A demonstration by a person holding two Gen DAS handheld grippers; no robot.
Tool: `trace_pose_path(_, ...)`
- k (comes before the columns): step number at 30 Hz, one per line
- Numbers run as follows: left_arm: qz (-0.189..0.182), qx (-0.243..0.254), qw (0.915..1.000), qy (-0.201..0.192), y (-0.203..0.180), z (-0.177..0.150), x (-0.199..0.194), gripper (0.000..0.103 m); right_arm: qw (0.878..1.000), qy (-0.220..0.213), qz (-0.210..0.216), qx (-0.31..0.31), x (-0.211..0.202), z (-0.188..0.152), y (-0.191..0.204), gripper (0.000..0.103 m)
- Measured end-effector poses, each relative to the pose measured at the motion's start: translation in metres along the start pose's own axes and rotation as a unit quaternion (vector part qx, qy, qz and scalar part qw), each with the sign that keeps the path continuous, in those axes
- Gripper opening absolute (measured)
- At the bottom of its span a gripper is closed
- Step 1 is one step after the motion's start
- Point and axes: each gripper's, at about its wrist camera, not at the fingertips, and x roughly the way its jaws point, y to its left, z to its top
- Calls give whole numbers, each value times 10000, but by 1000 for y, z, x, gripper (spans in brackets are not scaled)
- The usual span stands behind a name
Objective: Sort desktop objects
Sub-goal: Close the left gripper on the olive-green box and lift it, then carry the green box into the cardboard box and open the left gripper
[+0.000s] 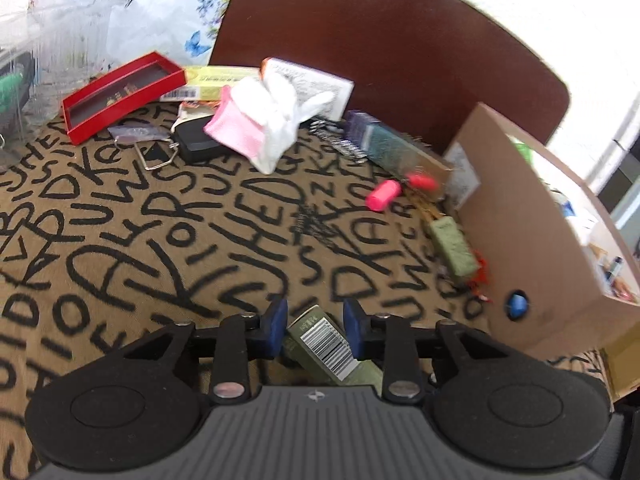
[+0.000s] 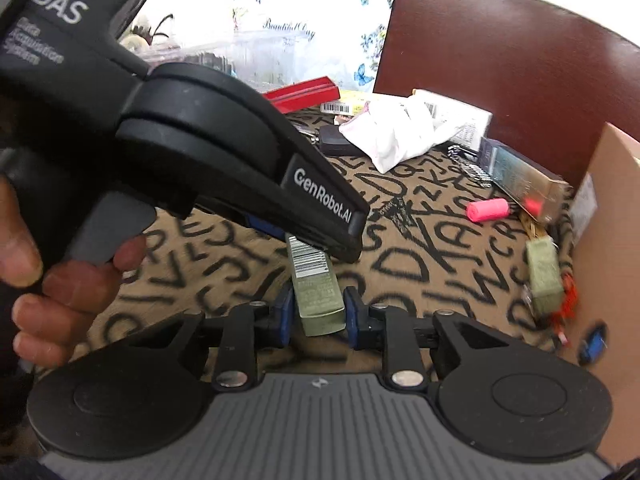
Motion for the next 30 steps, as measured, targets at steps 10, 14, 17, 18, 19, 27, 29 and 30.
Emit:
trace_pose_path(10, -326, 714, 9960, -432, -71, 1, -43, 27, 9961, -692, -533, 137, -75, -14, -5, 21)
trace_pose_path(14, -521, 1091, 9904, -669, -106, 12, -54, 28, 9903, -1068, -809, 362, -104, -14, -23, 21)
trace_pose_path(17, -691, 1375, 9843, -859, -133, 21, -59, 28, 9832, -1367, -1125, 453, -123, -12, -36, 21)
trace_pose_path(18, -742, 1450, 9826, -898, -141, 25, -58, 28, 9809, -1445, -1213, 483, -127, -11, -41, 21)
trace_pose_path(19, -804, 1524, 9806, -934, -149, 29, -57, 27, 9788, -1509, -1288, 510, -130, -11, -45, 21)
trace_pose_path(27, -1181, 1795, 9724, -910, -189, 50, -20, 27, 9644, -1692, -1842, 853, -134, -11, -90, 21)
trace_pose_path(29, -1232, 1750, 9733, -832, -190, 53, -10, 27, 9635, -1658, -1881, 937, -123, -11, -99, 21)
trace_pose_path(30, -1262, 1718, 9738, -788, -190, 55, -6, 27, 9632, -1629, -1899, 983, -119, -12, -103, 21)
